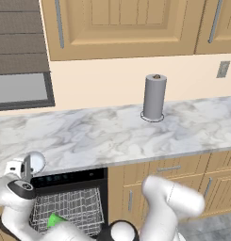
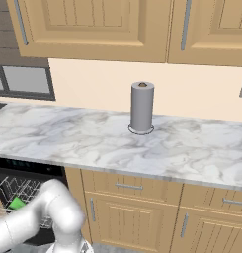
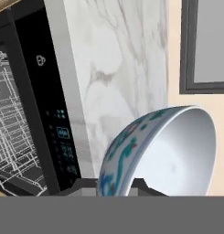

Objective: Pick up the cup and bowl from the counter, place them in the dishwasher, and close the dishwasher door.

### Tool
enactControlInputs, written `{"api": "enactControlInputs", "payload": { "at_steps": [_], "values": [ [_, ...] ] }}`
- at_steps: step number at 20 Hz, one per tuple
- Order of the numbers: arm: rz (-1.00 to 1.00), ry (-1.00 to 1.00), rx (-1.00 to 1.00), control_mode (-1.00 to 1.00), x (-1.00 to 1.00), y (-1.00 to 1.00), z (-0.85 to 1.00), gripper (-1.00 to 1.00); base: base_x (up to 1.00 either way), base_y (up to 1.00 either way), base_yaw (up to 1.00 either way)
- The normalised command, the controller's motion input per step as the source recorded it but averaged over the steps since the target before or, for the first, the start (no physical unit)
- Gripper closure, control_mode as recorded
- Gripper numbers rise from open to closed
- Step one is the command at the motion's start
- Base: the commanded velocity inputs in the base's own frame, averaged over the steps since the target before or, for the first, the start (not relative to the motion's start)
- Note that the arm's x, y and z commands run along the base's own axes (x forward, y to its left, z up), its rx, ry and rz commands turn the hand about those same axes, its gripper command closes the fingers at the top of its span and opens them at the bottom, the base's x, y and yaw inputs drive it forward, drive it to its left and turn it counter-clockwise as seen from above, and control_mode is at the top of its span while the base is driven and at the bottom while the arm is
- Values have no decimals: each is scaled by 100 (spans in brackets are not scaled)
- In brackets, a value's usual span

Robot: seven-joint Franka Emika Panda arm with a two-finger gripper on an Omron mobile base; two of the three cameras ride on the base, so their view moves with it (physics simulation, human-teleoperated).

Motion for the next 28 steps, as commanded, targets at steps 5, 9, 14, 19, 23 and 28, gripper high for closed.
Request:
{"api": "enactControlInputs", "payload": {
  "at_steps": [5, 9, 14, 19, 23, 28],
  "values": [
    [0, -6, 5, -100, -92, -34, 0, 100, 0, 0, 0],
    [0, -3, 5, -100, -72, -32, -6, 100, 0, 0, 0],
    [0, 0, 10, -100, -42, -29, -30, 100, 0, 0, 0],
    [0, 0, 12, -100, -25, -23, -46, 100, 0, 0, 0],
    [0, 0, 4, -100, -20, -14, -54, 100, 0, 0, 0],
    [0, 0, 0, -100, 0, -1, -59, 100, 0, 0, 0]
  ]
}}
